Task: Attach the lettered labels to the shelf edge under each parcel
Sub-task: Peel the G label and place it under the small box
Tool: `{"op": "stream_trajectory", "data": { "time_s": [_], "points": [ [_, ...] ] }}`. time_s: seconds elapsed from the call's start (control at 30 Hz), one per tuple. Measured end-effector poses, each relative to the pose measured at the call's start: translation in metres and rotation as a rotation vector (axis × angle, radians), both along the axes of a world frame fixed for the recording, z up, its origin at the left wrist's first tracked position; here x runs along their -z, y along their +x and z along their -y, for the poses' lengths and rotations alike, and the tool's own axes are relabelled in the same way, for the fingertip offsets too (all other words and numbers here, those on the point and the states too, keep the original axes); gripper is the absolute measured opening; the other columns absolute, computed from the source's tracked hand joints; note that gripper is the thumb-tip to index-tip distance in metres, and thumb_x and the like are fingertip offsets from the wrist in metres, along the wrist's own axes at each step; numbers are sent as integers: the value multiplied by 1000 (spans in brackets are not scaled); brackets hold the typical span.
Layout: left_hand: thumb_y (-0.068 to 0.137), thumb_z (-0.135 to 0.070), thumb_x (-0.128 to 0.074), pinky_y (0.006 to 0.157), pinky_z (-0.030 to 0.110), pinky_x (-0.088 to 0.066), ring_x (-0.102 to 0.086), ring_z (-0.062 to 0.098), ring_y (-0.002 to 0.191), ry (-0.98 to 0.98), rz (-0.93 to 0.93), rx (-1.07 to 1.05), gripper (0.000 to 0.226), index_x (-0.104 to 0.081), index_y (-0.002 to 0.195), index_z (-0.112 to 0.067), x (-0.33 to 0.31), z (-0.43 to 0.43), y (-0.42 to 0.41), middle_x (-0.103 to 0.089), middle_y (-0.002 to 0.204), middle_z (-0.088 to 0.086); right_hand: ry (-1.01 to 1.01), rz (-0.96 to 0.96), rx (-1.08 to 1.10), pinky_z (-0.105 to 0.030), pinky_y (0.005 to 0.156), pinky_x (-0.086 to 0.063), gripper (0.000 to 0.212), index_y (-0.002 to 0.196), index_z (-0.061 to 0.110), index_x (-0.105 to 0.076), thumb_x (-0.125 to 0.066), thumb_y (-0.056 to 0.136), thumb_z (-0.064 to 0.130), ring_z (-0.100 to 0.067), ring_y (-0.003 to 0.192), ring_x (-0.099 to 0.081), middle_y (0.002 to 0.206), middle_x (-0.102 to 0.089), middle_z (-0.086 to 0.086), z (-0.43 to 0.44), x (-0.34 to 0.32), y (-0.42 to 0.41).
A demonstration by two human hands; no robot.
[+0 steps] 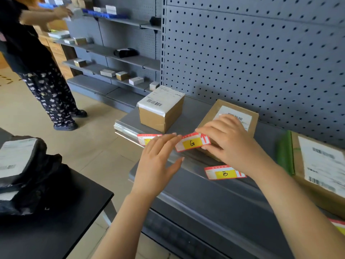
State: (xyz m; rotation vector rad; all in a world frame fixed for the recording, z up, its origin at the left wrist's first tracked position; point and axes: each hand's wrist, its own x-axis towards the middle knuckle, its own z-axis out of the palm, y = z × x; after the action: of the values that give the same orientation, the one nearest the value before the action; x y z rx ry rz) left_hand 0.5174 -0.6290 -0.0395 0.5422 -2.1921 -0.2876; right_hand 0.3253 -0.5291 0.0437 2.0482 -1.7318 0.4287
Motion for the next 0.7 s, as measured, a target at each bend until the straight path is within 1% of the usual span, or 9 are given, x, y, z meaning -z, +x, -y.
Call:
{"op": "stream_trajectory", "data": {
  "time_s": [0.07, 0.13, 0.2, 0.27, 0.37, 0.43, 0.53, 0.6, 0.7],
  "points": [
    [86, -33, -70, 108, 39, -39, -51, 20, 127, -28, -14, 40, 55, -53, 136, -17, -11, 1, -8, -55, 137, 1, -40, 45, 60, -36, 101, -27, 40, 114, 14, -65, -76, 77, 22, -19, 101, -45, 104, -64, -1, -16, -6, -3],
    [86, -34, -70, 110, 35, -35, -49, 21, 129, -72, -25, 92, 58, -52, 138, -16, -24, 2, -16, -54, 139, 1, -51, 90, 110, -32, 104, -25, 39, 116, 15, -65, -70, 79, 27, -18, 103, -46, 107, -63, 1, -33, -9, -1],
    [86, -34, -69, 111, 35, -35, -50, 21, 128, -132, -22, 177, 55, -55, 135, -15, -33, -2, -26, -56, 136, 1, -76, 133, 199, -31, 106, -25, 42, 119, 17, -63, -69, 80, 30, -16, 108, -45, 110, -62, 2, -58, -9, 5],
    [87, -34, -69, 110, 37, -36, -52, 21, 123, -175, -22, 271, 49, -59, 131, -15, -37, -12, -35, -60, 129, 1, -104, 156, 307, -35, 106, -25, 43, 122, 19, -62, -70, 81, 32, -14, 111, -42, 112, -62, 2, -85, -8, 12],
    [90, -37, -65, 108, 30, -33, -55, 21, 119, -197, -23, 431, 43, -62, 126, -14, -38, -32, -49, -62, 125, 0, -88, 176, 435, -31, 108, -24, 42, 124, 21, -59, -58, 87, 40, -12, 107, -44, 111, -60, 5, -124, -7, 22],
    [90, -37, -62, 103, 33, -38, -56, 22, 115, -199, -45, 546, 42, -64, 123, -11, -38, -47, -59, -64, 122, 1, -89, 192, 515, -31, 104, -27, 43, 124, 20, -59, -58, 85, 40, -13, 103, -45, 110, -60, 4, -150, -5, 31],
    [88, -32, -66, 99, 39, -44, -58, 22, 108, -198, -85, 688, 40, -65, 122, -11, -35, -74, -70, -65, 114, 2, -126, 184, 645, -33, 99, -32, 44, 125, 19, -58, -59, 86, 38, -16, 104, -46, 114, -59, 4, -191, 1, 55],
    [88, -31, -67, 102, 42, -43, -59, 21, 107, -190, -81, 787, 40, -64, 123, -12, -29, -97, -75, -65, 114, 1, -139, 158, 747, -34, 103, -31, 46, 128, 18, -57, -63, 85, 35, -18, 110, -49, 119, -58, 3, -219, 5, 73],
    [86, -31, -69, 109, 36, -36, -58, 17, 110, -178, -77, 927, 41, -65, 123, -15, -27, -138, -82, -65, 115, -2, -155, 139, 892, -38, 109, -29, 44, 126, 16, -59, -62, 86, 34, -20, 111, -51, 120, -59, 1, -262, 10, 98]
  ]
}}
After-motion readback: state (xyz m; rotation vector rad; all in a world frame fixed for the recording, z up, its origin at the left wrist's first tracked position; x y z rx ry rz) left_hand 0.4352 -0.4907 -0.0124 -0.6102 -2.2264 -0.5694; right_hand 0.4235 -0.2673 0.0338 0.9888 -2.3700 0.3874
